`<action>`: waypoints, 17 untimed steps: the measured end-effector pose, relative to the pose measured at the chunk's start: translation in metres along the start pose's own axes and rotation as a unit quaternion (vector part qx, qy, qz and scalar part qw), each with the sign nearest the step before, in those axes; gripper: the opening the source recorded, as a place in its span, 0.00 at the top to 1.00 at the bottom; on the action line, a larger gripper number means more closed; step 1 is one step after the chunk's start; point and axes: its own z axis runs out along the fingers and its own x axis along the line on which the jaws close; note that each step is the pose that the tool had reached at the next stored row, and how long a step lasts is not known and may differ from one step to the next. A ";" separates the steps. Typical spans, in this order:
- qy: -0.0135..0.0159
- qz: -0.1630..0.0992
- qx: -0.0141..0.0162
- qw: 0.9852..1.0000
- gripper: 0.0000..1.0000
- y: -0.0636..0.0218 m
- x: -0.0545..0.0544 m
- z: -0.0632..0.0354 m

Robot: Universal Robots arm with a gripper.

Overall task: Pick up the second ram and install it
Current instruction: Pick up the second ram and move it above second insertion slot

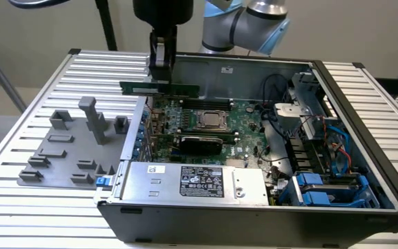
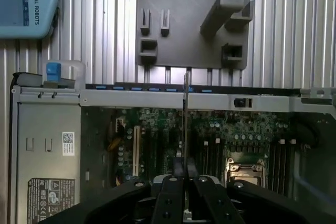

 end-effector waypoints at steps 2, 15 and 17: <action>0.000 0.000 0.000 1.000 0.87 -0.0063 -0.004 0.0006; 0.000 0.000 0.000 1.000 0.87 -0.0386 -0.043 0.0125; 0.000 0.000 0.000 1.000 0.87 -0.0434 -0.049 0.0149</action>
